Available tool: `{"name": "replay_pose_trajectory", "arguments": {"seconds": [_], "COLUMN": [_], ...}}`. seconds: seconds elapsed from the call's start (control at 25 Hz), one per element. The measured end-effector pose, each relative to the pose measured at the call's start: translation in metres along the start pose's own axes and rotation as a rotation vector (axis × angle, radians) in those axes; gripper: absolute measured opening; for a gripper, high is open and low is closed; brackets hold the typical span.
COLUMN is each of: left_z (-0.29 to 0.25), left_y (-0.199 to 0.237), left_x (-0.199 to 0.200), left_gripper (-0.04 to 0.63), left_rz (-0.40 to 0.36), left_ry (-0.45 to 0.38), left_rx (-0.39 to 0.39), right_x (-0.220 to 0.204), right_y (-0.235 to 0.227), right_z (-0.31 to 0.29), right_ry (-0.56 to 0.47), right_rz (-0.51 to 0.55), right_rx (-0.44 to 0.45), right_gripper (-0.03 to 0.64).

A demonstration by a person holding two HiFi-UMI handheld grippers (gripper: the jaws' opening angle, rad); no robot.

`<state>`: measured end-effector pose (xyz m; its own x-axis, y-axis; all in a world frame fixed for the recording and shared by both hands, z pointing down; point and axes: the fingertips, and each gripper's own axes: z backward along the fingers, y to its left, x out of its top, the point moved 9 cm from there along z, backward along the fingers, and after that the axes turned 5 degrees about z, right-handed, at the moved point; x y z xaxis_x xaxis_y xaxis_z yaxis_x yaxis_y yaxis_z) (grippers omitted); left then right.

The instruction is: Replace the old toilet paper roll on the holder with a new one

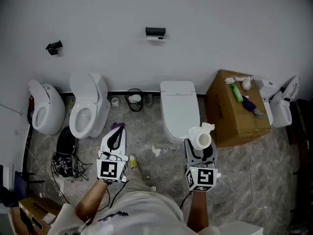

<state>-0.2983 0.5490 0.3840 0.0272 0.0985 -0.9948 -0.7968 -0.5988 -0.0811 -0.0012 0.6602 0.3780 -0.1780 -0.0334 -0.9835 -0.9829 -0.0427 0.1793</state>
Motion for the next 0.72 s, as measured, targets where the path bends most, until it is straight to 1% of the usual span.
{"name": "replay_pose_trajectory", "arguments": {"seconds": [0.08,0.24,0.44,0.6,0.68,0.72], "left_z": [-0.003,-0.008,-0.004,0.001,0.001,0.001], "left_y": [-0.007,-0.016,-0.008,-0.002,-0.002,-0.003], "left_x": [0.006,0.011,0.008,0.008,0.006,0.006], "left_gripper": [0.002,0.002,0.003,0.008,0.030,0.053], "left_rz": [-0.009,0.019,-0.009,-0.010,-0.028,-0.036], "left_ry": [-0.013,-0.059,-0.032,-0.039,-0.025,-0.020], "left_rx": [0.006,-0.018,-0.015,0.006,-0.008,-0.018], "right_x": [0.003,0.003,-0.002,-0.006,-0.008,-0.009], "right_y": [0.002,0.001,-0.005,-0.006,-0.003,-0.002], "right_z": [-0.002,0.000,0.008,0.010,0.010,0.010], "right_ry": [-0.014,-0.019,-0.020,-0.003,0.003,0.006], "right_rz": [0.010,0.024,-0.024,-0.023,-0.025,-0.025], "right_rx": [0.010,0.018,0.019,0.018,0.025,0.027], "right_gripper": [0.311,0.311,0.310,0.310,0.311,0.311]}}
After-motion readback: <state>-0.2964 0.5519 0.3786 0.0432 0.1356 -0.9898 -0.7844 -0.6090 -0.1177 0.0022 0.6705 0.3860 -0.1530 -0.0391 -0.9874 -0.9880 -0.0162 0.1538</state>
